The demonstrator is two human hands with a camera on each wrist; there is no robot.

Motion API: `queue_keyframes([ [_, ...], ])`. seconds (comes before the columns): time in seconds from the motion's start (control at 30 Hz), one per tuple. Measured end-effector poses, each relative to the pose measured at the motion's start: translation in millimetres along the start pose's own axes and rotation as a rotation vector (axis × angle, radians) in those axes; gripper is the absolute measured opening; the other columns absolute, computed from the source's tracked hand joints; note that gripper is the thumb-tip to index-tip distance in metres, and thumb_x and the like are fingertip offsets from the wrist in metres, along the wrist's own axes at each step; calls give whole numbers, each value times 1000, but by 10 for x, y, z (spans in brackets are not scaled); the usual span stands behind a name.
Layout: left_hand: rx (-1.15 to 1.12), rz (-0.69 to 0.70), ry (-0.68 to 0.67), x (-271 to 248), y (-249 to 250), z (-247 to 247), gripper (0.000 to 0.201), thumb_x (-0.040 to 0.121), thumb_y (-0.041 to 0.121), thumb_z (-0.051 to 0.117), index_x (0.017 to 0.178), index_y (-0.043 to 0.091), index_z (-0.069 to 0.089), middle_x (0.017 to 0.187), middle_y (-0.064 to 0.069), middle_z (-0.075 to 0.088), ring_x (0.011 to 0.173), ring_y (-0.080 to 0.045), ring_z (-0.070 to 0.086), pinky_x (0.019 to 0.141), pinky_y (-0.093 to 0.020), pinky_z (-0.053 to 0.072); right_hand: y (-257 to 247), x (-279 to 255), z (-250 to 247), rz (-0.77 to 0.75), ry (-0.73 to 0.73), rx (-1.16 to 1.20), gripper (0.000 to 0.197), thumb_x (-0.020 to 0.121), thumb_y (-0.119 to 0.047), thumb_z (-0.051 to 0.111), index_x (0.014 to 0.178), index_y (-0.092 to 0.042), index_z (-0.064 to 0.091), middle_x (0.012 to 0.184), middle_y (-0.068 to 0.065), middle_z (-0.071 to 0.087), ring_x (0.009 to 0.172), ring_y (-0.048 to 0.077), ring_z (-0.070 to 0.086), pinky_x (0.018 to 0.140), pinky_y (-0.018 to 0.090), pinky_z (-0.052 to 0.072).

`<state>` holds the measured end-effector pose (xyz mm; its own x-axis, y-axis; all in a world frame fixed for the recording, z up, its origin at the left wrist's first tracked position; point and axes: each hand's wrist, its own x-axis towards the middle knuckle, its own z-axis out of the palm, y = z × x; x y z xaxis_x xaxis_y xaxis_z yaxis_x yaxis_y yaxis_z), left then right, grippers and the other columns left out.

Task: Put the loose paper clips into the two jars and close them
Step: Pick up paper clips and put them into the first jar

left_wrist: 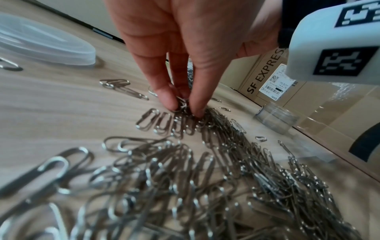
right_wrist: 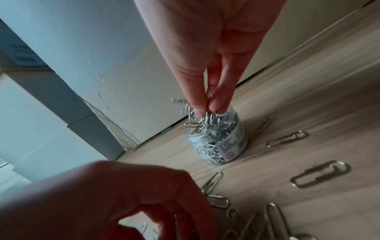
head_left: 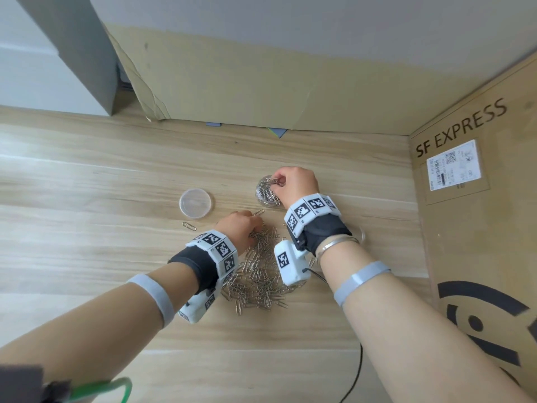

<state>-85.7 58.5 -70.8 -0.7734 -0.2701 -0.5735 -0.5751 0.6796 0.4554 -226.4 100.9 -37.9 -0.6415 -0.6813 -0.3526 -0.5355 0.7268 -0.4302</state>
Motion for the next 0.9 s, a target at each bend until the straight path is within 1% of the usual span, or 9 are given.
queue_keyframes([
  [0.1,39,13,4,-7,24,6,36,85,19,61,120,20,52,117,-2,54,108,-22,52,86,-33,48,47,-14,-8,2,-14,37,19,83,-23,68,101,-20,71,103,1,73,98,17,66,88,24,50],
  [0.17,57,29,2,6,46,11,36,85,15,59,120,20,52,118,-2,54,109,-23,51,86,-32,49,85,-27,-27,-7,14,64,17,82,-24,68,98,-19,72,99,0,74,95,16,67,90,28,52],
  [0.27,70,54,8,39,83,18,34,87,10,55,119,19,53,118,-2,55,110,-23,52,80,-27,44,168,-52,-66,-3,79,85,12,84,-23,65,93,-18,73,91,1,75,87,16,68,83,24,53],
  [0.37,56,58,39,60,104,22,29,88,9,51,115,18,57,115,-2,57,107,-22,55,71,-23,39,262,-86,-65,26,67,81,12,85,-23,64,94,-18,70,92,0,74,86,16,68,80,23,51],
  [0.5,6,61,77,75,104,11,21,90,12,51,107,18,62,109,-2,63,99,-21,59,71,-22,40,290,-104,27,49,26,93,13,82,-22,68,94,-19,65,91,-2,72,83,17,66,77,24,49],
  [0.63,-18,68,81,73,80,22,15,90,14,53,101,18,63,103,-1,64,90,-19,59,70,-23,43,255,-79,54,20,42,60,3,81,-20,69,83,-19,67,92,0,68,84,17,62,72,23,46],
  [0.77,-50,91,151,32,97,8,13,90,13,51,94,13,63,95,-3,64,82,-20,56,66,-25,40,229,-68,43,-30,-2,27,10,84,-22,65,89,-20,74,103,3,63,92,20,61,77,26,46],
  [0.83,-73,115,202,3,125,-34,15,90,12,50,94,9,64,90,-3,62,78,-18,52,67,-23,37,229,-80,24,-33,44,63,11,85,-22,64,89,-19,73,103,3,63,90,20,62,77,27,48],
  [0.9,-109,134,269,-15,144,-107,15,91,12,50,94,9,65,92,-5,64,77,-17,52,68,-22,39,254,-98,-9,-17,118,100,11,86,-22,62,88,-18,72,102,3,63,86,20,63,73,24,45],
])
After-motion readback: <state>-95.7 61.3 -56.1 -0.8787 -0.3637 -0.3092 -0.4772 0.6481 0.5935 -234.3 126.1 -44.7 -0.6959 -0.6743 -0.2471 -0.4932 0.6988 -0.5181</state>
